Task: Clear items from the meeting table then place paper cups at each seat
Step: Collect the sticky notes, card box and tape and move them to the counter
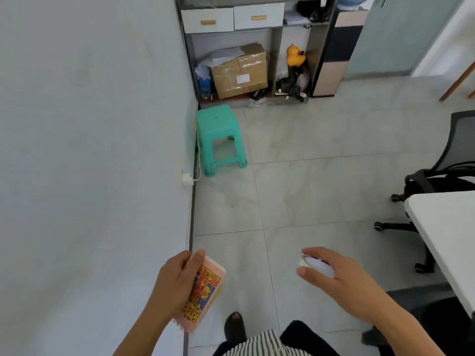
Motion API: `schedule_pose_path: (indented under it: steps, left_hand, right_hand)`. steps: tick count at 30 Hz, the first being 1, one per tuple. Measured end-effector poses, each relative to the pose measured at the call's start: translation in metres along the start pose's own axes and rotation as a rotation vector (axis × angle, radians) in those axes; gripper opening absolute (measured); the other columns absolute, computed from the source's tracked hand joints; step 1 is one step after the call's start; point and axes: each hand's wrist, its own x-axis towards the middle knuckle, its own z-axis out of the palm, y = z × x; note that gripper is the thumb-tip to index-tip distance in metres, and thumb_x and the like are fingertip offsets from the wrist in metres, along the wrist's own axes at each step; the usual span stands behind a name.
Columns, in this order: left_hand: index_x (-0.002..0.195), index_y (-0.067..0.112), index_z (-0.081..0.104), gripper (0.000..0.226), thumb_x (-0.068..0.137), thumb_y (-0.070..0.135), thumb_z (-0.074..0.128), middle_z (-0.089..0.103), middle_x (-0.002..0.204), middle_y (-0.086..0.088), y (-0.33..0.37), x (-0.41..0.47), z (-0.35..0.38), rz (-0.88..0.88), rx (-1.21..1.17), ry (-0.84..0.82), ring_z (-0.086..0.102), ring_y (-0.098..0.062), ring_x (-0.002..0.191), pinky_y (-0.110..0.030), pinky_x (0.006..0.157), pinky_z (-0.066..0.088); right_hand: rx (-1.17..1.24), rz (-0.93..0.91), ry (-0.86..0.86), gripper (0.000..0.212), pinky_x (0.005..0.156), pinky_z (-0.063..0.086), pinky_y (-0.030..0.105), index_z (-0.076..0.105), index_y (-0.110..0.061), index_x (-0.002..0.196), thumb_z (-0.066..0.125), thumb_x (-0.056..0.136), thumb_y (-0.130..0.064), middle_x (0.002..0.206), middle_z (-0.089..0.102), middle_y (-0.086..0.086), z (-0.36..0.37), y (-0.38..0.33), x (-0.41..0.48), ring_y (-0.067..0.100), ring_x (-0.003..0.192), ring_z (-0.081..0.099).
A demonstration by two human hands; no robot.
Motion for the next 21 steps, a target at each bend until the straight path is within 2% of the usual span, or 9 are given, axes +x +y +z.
schedule_pose_path:
  steps: [3,7,11,13,18,21]
  left_hand:
    - [0.07,0.004,0.053,0.05,0.094,0.046,0.043,0.057,0.056,-0.006,0.042,0.072,-0.004,0.087,0.034,-0.043,0.056,-0.014,0.051,-0.029,0.058,0.046]
    - [0.07,0.008,0.054,0.052,0.088,0.055,0.041,0.058,0.057,-0.008,0.088,0.168,0.009,0.125,0.066,-0.083,0.056,-0.01,0.049,-0.025,0.056,0.046]
    - [0.069,0.008,0.053,0.059,0.077,0.064,0.038,0.058,0.058,-0.008,0.134,0.265,0.028,0.13,0.093,-0.108,0.056,-0.01,0.049,-0.024,0.055,0.046]
    - [0.072,0.007,0.055,0.06,0.076,0.065,0.039,0.062,0.062,-0.012,0.163,0.312,0.033,0.099,0.091,-0.092,0.058,-0.013,0.05,-0.026,0.056,0.048]
    - [0.074,0.003,0.055,0.053,0.087,0.053,0.042,0.059,0.058,-0.011,0.239,0.416,0.024,0.101,0.049,0.003,0.055,-0.011,0.048,-0.024,0.053,0.045]
    - [0.067,0.004,0.05,0.048,0.091,0.046,0.045,0.052,0.052,-0.004,0.263,0.464,0.017,0.038,-0.079,0.034,0.05,-0.012,0.046,-0.027,0.053,0.042]
  right_hand:
    - [0.04,0.05,0.07,0.071,0.099,0.043,0.029,0.052,-0.044,0.127,0.047,0.066,-0.08,0.125,0.056,-0.026,-0.026,-0.007,0.046,0.002,0.116,0.054]
    - [0.082,0.128,0.092,0.058,0.1,0.042,0.029,0.053,-0.041,0.128,0.056,0.076,-0.068,0.129,0.058,-0.021,-0.059,-0.004,0.122,0.004,0.118,0.053]
    - [0.076,0.162,0.084,0.067,0.101,0.042,0.032,0.052,-0.042,0.129,0.052,0.071,-0.075,0.131,0.056,-0.022,-0.113,-0.002,0.221,0.005,0.119,0.052]
    - [0.057,0.152,0.083,0.074,0.1,0.041,0.03,0.051,-0.041,0.129,0.047,0.065,-0.079,0.133,0.055,-0.021,-0.15,-0.012,0.274,0.005,0.119,0.052]
    - [-0.016,0.041,0.069,0.062,0.1,0.04,0.027,0.05,-0.04,0.131,0.053,0.077,-0.07,0.137,0.052,-0.018,-0.238,-0.064,0.408,0.006,0.121,0.051]
    - [-0.004,-0.023,0.033,0.062,0.1,0.04,0.027,0.052,-0.04,0.129,0.055,0.075,-0.07,0.134,0.054,-0.019,-0.281,-0.1,0.476,0.004,0.121,0.051]
